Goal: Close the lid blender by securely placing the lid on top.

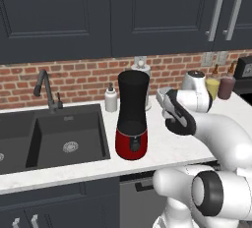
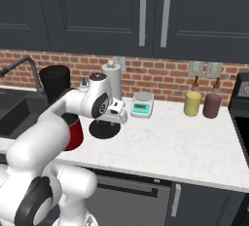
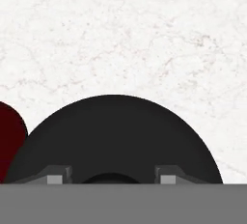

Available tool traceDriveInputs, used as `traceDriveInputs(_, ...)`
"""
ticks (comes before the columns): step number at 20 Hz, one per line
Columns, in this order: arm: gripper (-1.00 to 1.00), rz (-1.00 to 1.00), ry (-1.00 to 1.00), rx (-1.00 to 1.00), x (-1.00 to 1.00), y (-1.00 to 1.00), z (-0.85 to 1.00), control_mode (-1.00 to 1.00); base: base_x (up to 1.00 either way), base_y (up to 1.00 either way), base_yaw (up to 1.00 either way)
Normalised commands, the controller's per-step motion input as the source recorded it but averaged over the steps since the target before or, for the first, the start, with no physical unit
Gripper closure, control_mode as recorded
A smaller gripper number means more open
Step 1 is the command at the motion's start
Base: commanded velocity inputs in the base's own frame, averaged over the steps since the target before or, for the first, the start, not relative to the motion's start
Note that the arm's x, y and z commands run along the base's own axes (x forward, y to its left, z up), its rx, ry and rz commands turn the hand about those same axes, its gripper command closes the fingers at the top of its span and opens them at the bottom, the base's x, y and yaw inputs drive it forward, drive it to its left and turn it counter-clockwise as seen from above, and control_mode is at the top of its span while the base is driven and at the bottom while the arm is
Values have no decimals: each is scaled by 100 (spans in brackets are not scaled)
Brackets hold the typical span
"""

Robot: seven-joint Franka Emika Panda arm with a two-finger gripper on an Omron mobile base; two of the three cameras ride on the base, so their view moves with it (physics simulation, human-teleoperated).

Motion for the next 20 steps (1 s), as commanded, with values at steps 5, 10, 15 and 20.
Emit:
traceDriveInputs(5, 100, 0, 0, 0, -13, 0, 72, -100, 0, 0, 0)
traceDriveInputs(10, 100, 0, 2, 0, -15, 1, 64, -100, 0, 0, 0)
traceDriveInputs(15, 100, 0, 1, 0, -10, 16, 50, -100, 0, 0, 0)
traceDriveInputs(20, 100, 0, 0, 3, 0, 26, 33, -100, 0, 0, 0)
